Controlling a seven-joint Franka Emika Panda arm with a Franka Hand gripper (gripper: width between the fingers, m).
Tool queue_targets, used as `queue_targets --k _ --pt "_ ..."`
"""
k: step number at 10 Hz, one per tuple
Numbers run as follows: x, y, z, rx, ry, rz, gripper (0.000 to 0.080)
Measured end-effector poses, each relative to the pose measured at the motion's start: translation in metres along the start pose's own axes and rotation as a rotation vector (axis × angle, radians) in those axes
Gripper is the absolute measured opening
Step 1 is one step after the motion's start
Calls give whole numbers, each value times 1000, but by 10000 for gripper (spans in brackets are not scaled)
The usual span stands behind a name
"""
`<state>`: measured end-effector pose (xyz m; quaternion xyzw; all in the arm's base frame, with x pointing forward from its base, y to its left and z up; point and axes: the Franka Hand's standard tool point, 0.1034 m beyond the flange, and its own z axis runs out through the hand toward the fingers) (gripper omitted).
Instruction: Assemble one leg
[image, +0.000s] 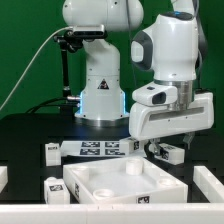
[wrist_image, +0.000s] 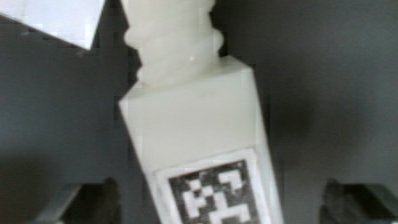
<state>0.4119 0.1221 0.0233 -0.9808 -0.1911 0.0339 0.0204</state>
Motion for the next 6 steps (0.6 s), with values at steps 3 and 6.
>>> queue_targets --k 3,6 --pt "35 59 -37 17 -23 -35 645" --pt "58 86 -46 24 -10 -19 649"
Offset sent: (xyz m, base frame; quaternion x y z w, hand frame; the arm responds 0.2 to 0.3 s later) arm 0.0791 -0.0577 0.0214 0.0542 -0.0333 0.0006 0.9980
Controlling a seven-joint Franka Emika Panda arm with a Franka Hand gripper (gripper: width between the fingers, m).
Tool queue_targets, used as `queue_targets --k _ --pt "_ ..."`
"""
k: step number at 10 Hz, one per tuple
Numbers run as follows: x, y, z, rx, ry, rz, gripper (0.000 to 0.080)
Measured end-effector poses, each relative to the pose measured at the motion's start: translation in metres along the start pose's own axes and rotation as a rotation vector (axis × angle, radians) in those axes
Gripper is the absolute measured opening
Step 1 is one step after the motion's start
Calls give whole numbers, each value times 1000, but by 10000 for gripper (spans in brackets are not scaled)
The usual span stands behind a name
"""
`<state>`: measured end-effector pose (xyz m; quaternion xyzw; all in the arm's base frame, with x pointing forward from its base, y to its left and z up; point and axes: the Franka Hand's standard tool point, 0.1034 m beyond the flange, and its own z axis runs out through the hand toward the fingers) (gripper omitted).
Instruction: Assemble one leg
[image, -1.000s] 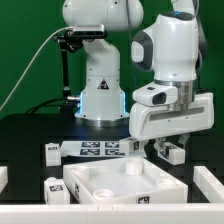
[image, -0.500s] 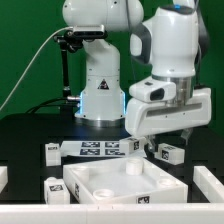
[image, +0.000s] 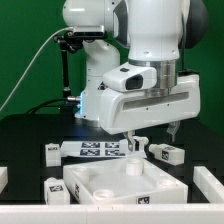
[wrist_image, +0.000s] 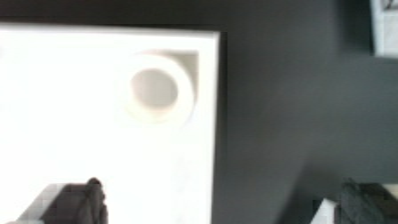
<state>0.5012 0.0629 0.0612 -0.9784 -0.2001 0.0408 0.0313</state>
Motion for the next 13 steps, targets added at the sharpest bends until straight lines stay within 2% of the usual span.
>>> queue_targets --k 4,5,6,7,8,9,13 --pt "0 1 0 0 0 1 649" --pt "-2 7 -4 14 -20 -29 649" --pt "2 35 -23 40 -47 -45 649" --pt "18 61 -35 36 -36 -87 649" --pt "28 84 -33 31 -18 -143 649" --pt "26 98 -23 34 -19 -173 649" --pt "24 99 -20 37 -24 -162 649"
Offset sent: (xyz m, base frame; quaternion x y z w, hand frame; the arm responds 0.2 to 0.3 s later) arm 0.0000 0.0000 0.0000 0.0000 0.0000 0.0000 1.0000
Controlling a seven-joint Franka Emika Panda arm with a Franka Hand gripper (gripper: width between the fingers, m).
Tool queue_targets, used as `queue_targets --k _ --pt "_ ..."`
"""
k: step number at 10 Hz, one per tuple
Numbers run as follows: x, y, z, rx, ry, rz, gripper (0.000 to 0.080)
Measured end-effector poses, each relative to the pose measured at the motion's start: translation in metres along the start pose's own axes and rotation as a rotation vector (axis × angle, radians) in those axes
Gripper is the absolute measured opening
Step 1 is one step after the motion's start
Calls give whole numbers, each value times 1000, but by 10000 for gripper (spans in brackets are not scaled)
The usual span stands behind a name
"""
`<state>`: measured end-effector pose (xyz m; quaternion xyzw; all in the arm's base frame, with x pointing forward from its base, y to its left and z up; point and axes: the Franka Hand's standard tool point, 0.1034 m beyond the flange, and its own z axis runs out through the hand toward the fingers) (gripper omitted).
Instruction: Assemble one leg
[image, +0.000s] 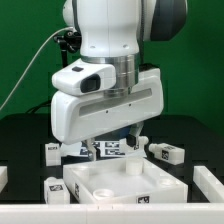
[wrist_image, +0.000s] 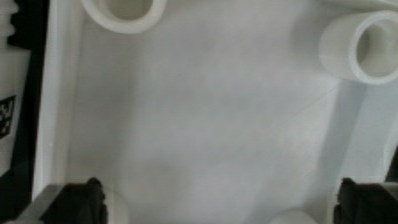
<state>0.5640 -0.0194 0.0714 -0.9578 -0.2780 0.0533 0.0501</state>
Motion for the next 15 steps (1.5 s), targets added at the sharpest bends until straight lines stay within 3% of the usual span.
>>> queue_targets --k 3,5,8,15 --pt "11 32 4 -46 48 -12 649" --pt "3 50 13 -48 42 -27 649" --pt "-4 45 28 -33 24 -24 649" --pt "-7 41 43 -21 9 -27 649"
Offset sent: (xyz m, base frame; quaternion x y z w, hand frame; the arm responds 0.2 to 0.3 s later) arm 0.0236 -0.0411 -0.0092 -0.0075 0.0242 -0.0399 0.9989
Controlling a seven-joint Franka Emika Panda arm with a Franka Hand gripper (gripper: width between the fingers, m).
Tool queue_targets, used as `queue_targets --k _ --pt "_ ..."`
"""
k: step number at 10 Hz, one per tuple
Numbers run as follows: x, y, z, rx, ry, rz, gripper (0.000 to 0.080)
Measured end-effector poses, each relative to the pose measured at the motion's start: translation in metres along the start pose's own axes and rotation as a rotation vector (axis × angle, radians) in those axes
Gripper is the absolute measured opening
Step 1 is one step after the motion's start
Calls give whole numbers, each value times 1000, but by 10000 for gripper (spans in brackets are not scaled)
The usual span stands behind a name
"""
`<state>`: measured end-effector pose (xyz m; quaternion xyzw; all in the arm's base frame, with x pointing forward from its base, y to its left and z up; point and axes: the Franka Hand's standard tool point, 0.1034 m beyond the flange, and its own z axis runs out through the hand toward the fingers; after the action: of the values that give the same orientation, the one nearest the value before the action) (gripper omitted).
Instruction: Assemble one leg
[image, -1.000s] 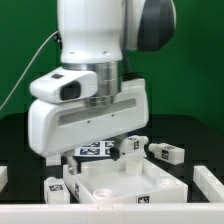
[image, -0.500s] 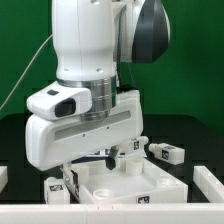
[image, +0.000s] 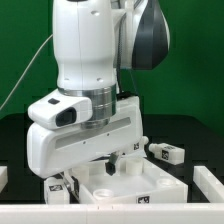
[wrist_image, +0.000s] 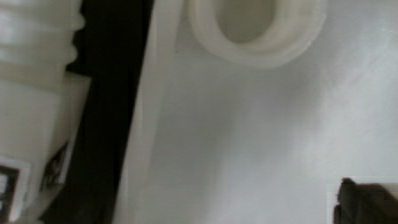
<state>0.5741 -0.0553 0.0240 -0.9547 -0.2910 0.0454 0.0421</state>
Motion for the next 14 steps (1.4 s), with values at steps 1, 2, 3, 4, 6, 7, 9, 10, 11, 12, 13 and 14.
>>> queue_targets --k 1,2,3,4,6,7,9,10,11,12,13,14 --pt "0 0 1 -4 4 -1 649" --pt "1 0 1 -4 4 -1 649" --pt "1 0 1 -4 4 -1 524" --pt "1 0 1 -4 4 -1 386" --pt "0 0 1 -4 4 -1 250" --pt "1 0 1 -4 4 0 79" --pt "3 0 -2 -5 10 100 51" --pt "4 -1 -3 9 12 219 51" --pt "6 -3 -3 26 3 348 51" --pt "10 -7 -4 49 -25 453 51" --pt "16 -8 -4 43 -11 471 51" --pt "23 -16 -4 45 -5 543 51"
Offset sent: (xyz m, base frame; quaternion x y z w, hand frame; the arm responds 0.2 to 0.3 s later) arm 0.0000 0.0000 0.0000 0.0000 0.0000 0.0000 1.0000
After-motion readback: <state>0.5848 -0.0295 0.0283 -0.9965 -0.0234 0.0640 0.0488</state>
